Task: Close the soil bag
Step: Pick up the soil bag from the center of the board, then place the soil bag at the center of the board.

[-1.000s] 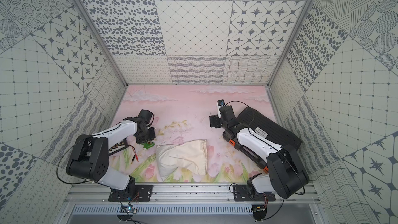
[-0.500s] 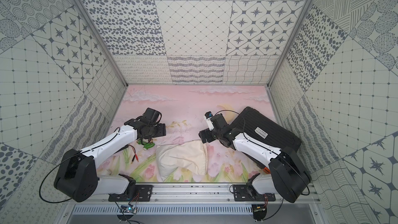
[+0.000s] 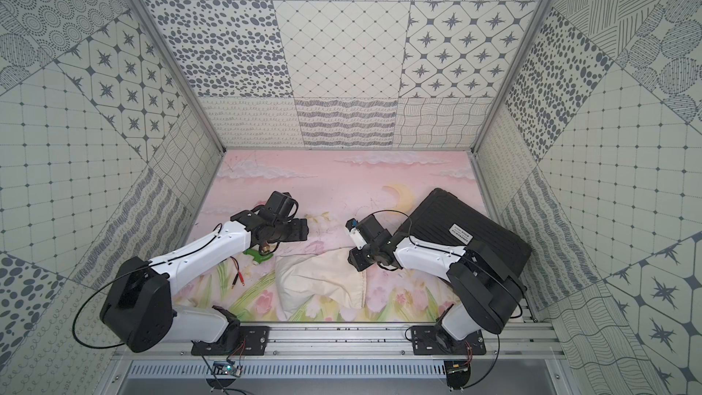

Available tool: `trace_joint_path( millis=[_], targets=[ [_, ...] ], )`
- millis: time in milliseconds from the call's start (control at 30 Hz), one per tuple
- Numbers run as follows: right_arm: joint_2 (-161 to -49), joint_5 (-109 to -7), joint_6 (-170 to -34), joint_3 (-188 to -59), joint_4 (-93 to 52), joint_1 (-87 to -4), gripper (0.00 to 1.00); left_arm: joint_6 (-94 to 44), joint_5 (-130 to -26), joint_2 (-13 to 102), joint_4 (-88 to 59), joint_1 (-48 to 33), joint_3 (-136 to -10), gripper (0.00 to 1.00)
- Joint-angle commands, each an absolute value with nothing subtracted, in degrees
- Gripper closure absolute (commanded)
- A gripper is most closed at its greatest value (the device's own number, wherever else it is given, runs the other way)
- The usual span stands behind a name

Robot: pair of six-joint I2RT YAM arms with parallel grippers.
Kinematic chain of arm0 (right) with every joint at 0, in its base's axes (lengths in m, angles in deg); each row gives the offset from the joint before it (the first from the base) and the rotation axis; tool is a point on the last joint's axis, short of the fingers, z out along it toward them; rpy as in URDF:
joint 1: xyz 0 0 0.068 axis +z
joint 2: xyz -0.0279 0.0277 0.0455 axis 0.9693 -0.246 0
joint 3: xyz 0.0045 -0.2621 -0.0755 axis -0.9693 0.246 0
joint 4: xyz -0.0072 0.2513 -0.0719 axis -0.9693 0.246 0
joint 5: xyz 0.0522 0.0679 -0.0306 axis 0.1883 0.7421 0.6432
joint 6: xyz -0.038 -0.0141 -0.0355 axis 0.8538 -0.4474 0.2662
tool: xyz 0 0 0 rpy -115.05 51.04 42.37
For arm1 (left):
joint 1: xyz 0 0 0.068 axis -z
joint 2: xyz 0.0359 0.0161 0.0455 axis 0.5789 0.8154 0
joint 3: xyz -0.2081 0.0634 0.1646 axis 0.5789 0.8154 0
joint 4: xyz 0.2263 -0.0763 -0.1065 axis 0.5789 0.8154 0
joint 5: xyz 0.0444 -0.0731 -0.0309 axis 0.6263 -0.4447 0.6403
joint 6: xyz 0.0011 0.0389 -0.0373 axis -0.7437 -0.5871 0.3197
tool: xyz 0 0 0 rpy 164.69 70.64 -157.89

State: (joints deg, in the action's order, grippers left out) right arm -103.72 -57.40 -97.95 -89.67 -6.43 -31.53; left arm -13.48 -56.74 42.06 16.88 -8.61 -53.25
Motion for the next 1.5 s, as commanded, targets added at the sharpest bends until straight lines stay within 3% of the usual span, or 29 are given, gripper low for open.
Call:
trace_joint_path(
  millis=[0, 67, 467, 733, 933, 1100, 1367, 1400, 1467],
  targets=[
    [-102.93, -60.09, -97.03, -92.95, -8.21, -31.64, 0.88, -14.47, -58.58, 41.95, 14.92, -8.3, -53.96, 0.13],
    [-101.79, -61.52, -96.43, -95.65, -8.26, -31.78, 1.0, -14.73, -58.71, 41.12, 14.81, -8.35, -54.03, 0.13],
    [-103.9, -86.92, -92.08, -126.69, -6.31, -35.92, 1.0, -21.56, -57.76, 27.93, 9.9, -7.16, -56.3, 0.1],
    [-106.39, -94.97, -90.62, -140.97, 0.06, -35.39, 1.0, -23.03, -59.33, 25.28, 8.56, -7.16, -56.24, 0.08],
    [-109.02, -92.47, -97.6, -138.47, 3.99, -34.26, 0.95, -20.94, -63.02, 25.4, 3.35, -7.12, -51.17, 0.08],
    [-115.36, -84.92, -103.89, -140.28, 3.92, -32.11, 1.0, -19.08, -64.93, 24.83, -0.08, -7.07, -47.38, 0.09],
    [-124.72, -73.83, -111.68, -149.02, 3.93, -31.3, 1.0, -18.23, -67.07, 21.5, -13.12, -3.38, -37.68, 0.11],
    [-125.06, -73.35, -111.97, -149.46, 3.98, -31.36, 0.96, -18.95, -66.35, 21.5, -14.52, -2.46, -36.71, 0.11],
    [-124.73, -73.79, -110.73, -149.3, 3.98, -31.52, 0.74, -19.57, -64.94, 21.48, -15.72, -1.58, -35.83, 0.1]
  ],
)
